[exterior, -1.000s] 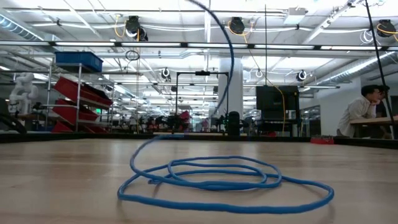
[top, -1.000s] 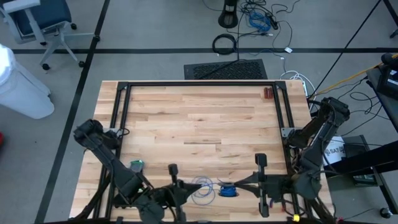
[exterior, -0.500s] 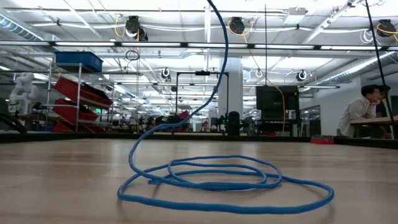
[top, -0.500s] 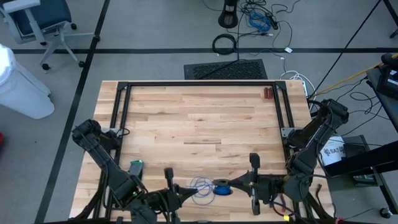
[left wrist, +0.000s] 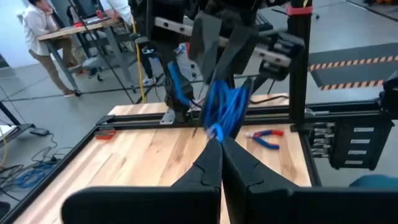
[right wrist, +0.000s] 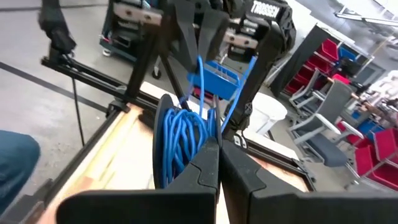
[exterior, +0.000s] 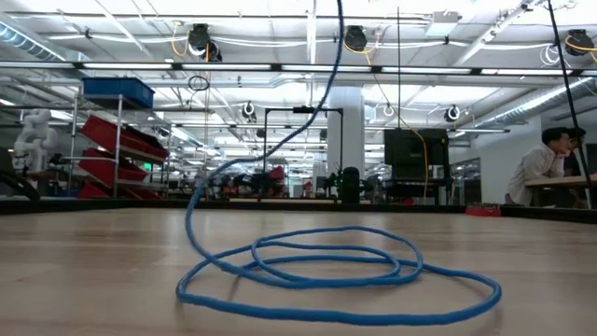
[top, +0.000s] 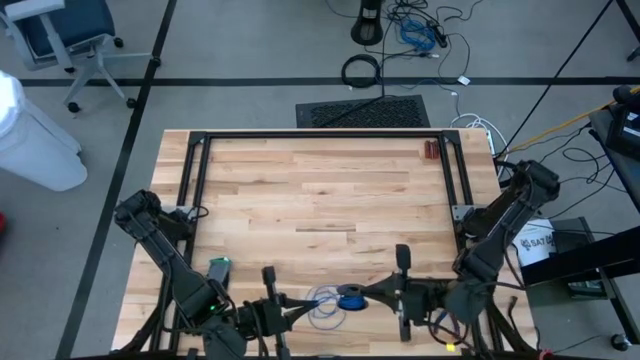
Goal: Coil cords
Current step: Coil the blue wire onto the spool
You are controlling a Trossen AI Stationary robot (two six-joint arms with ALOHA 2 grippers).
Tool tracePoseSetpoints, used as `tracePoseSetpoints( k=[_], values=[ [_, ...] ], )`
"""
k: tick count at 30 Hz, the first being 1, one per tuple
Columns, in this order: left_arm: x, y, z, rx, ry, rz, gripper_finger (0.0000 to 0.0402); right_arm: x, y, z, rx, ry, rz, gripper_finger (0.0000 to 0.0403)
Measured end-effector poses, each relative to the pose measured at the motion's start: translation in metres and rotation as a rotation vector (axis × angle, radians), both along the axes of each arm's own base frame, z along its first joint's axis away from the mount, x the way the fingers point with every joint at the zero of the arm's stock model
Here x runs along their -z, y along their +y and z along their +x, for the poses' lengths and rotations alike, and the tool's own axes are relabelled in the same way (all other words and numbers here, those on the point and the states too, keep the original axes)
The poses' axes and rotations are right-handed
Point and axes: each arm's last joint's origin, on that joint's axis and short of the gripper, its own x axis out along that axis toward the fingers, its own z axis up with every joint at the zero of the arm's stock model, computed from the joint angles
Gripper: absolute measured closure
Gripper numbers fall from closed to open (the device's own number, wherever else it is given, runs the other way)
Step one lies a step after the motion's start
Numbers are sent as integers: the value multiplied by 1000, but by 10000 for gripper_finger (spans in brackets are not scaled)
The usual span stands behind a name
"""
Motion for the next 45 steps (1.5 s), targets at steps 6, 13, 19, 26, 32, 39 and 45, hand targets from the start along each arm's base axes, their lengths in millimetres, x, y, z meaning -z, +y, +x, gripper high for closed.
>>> tracePoseSetpoints(
  k=[6, 13, 19, 26, 32, 39, 45],
  values=[
    [-2, 1, 2, -4, -17, -18, 400, 9, -5, 14, 80, 13, -23, 403],
    [-4, 12, 12, -53, -36, -33, 400, 19, -13, 29, 222, 11, -13, 403],
    [-2, 23, 21, -96, -40, -53, 400, 28, -20, 42, 271, 23, 0, 403],
    [1, 27, 25, -107, -41, -84, 400, 30, -24, 47, 299, 18, 45, 403],
    [8, 25, 30, -93, -24, -89, 400, 29, -27, 48, 358, -4, 77, 403],
    [19, 34, 46, -128, -12, -78, 400, 29, -28, 48, 393, -21, 101, 403],
    [26, 41, 64, -165, -49, -110, 400, 31, -30, 51, 426, -29, 124, 403]
  ],
)
